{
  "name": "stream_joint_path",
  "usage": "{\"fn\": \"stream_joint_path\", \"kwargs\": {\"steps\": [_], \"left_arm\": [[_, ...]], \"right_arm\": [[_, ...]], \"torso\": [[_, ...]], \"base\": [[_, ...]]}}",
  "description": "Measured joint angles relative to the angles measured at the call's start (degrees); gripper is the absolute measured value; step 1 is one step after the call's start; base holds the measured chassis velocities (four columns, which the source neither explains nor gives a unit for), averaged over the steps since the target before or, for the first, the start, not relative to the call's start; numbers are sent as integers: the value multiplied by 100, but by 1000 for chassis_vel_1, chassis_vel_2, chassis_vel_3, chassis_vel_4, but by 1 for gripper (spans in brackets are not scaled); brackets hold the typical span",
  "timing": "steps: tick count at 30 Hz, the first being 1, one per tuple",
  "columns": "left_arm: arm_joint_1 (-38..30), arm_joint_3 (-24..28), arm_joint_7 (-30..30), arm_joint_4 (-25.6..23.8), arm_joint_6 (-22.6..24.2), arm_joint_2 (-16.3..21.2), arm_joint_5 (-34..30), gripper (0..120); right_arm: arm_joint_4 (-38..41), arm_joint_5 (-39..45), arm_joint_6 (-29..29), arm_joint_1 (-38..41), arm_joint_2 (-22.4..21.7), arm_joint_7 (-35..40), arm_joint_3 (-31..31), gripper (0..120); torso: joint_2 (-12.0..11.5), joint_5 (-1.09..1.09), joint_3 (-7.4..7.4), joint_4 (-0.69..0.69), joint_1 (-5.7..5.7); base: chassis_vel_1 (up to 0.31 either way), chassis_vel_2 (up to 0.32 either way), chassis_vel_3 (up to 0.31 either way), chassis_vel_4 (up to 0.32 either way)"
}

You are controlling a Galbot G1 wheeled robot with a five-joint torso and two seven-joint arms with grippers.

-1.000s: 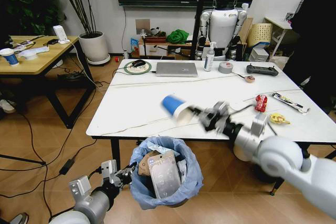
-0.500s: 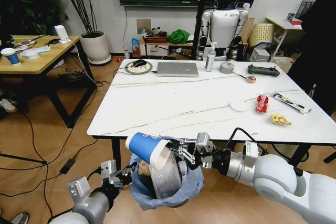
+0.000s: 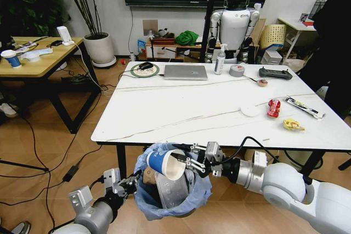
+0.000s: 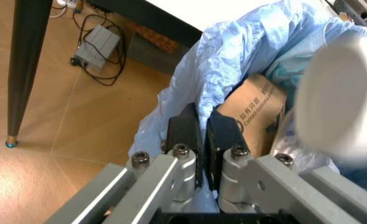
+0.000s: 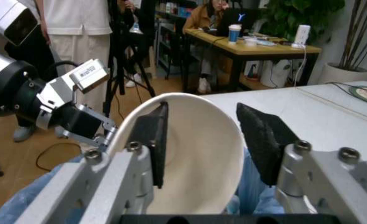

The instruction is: Pick up the trash bin and place the trash from the table into it.

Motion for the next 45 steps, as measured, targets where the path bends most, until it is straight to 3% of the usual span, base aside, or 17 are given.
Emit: {"fn": "stream_joint_path", "kwargs": {"steps": [1,3,7,11,13,16,21,23,26,33,41,45], "left_arm": [[0,0,0,0,0,1,1,0],[-6,-9,0,1,2,18,3,0],[-13,-22,0,2,2,30,1,0],[-27,-32,0,20,2,51,-11,0],[-29,-33,0,22,3,52,-11,0],[-29,-33,-1,71,7,70,-11,0],[-37,-33,-2,167,7,72,-6,0],[-34,-26,-1,190,2,63,-5,0],[-39,-21,-1,184,1,71,-9,0],[-63,-36,0,164,-1,149,-35,0],[-100,-1,5,165,-1,133,-32,0],[-116,21,10,175,-1,107,-28,0]], "right_arm": [[-10,-9,6,-1,-3,-4,-1,43],[-54,-100,42,-11,-62,-31,-4,56],[-56,-197,81,-49,-143,-36,-9,65],[-141,-352,181,-61,-242,-35,25,85],[-147,-350,183,-56,-239,-31,45,86],[-264,44,58,20,-34,144,471,99],[-527,363,-444,95,377,1003,1071,100],[-914,734,-1104,141,867,1939,1631,100],[-1498,861,-1456,223,1258,2423,1938,100],[-2868,883,-1937,350,1712,2108,2477,100],[-3672,711,-2339,630,1696,1538,2485,100],[-4140,234,-2403,820,1771,1147,2367,100]], "torso": [[0,0,0,0,0],[0,0,0,0,0],[0,0,0,0,1],[0,0,0,-1,1],[0,1,0,-1,1],[0,0,0,-1,1],[0,-2,0,0,1],[0,1,0,1,1],[0,-1,0,1,1],[0,3,1,-2,1],[0,-1,0,0,1],[0,0,0,-1,0]], "base": [[0,0,0,0],[0,0,0,0],[0,0,0,0],[0,0,0,0],[0,0,0,0],[0,0,0,0],[0,0,0,0],[0,0,0,0],[0,0,0,0],[0,0,0,0],[0,0,0,0],[0,0,0,0]]}}
